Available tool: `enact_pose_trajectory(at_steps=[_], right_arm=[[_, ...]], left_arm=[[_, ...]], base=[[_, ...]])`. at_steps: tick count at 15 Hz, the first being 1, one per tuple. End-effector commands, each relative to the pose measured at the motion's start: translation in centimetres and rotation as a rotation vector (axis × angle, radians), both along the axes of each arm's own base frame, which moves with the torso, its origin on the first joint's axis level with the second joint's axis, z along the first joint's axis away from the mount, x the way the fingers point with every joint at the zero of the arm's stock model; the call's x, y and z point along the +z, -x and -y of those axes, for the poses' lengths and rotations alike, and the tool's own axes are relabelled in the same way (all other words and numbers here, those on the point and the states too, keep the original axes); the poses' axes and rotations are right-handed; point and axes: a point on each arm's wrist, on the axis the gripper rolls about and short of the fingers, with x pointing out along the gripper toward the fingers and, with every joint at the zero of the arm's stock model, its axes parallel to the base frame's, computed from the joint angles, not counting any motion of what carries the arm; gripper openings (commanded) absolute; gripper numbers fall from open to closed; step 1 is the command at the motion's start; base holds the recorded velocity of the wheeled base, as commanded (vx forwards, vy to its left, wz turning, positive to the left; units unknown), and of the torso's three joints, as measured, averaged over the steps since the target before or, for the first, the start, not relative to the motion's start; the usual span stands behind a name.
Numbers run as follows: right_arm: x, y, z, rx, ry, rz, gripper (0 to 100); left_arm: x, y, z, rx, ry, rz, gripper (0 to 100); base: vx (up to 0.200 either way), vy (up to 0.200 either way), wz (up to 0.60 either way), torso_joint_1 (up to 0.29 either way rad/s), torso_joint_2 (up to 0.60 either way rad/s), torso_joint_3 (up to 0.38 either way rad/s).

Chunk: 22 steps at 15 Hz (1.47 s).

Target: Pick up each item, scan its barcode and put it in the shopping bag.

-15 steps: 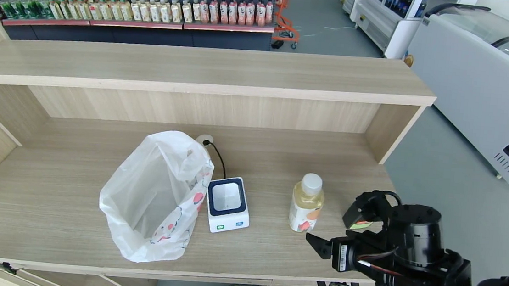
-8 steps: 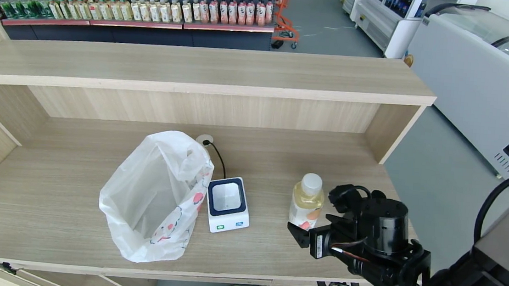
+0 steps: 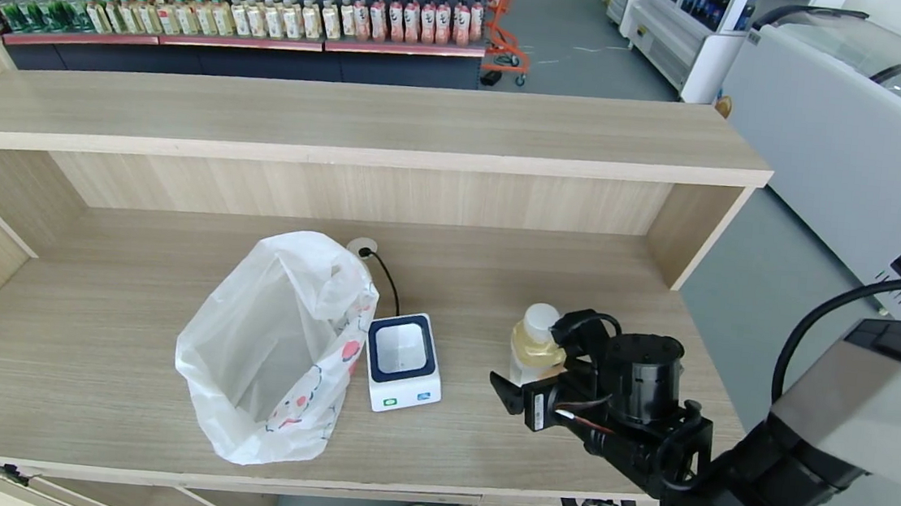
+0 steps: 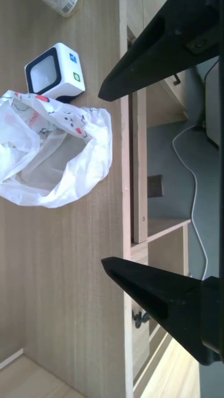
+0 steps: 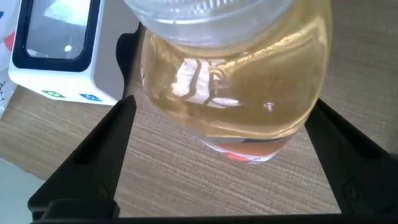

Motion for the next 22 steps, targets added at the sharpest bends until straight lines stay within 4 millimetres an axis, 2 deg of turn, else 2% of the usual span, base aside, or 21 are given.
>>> enact_pose_trajectory(at_steps=[1, 9, 14, 15, 22], right_arm=[[-0.6, -0.7, -0.6, 0.008, 0.016, 0.009, 100], [-0.5, -2.6, -0.1, -0.015, 0.053, 0.058, 100], [-0.6, -4.2, -0.5, -0.022, 0.037, 0.083, 100], [-0.5, -4.4, -0.7, -0.022, 0.033, 0.089, 0], [-0.1, -4.8, -0.8, -0.02, 0.026, 0.109, 0]], left_arm=[[0.0, 0.0, 0.0, 0.0, 0.0, 0.001, 100], [0.0, 0.0, 0.0, 0.0, 0.0, 0.001, 100], [0.0, 0.0, 0.0, 0.0, 0.0, -0.001, 100], [0.0, 0.0, 0.0, 0.0, 0.0, -0.001, 100], [0.0, 0.0, 0.0, 0.0, 0.0, 0.001, 100]], base=[[0.0, 0.0, 0.0, 0.0, 0.0, 0.0], [0.0, 0.0, 0.0, 0.0, 0.0, 0.0], [0.0, 0.0, 0.0, 0.0, 0.0, 0.0], [0.0, 0.0, 0.0, 0.0, 0.0, 0.0], [0.0, 0.0, 0.0, 0.0, 0.0, 0.0]])
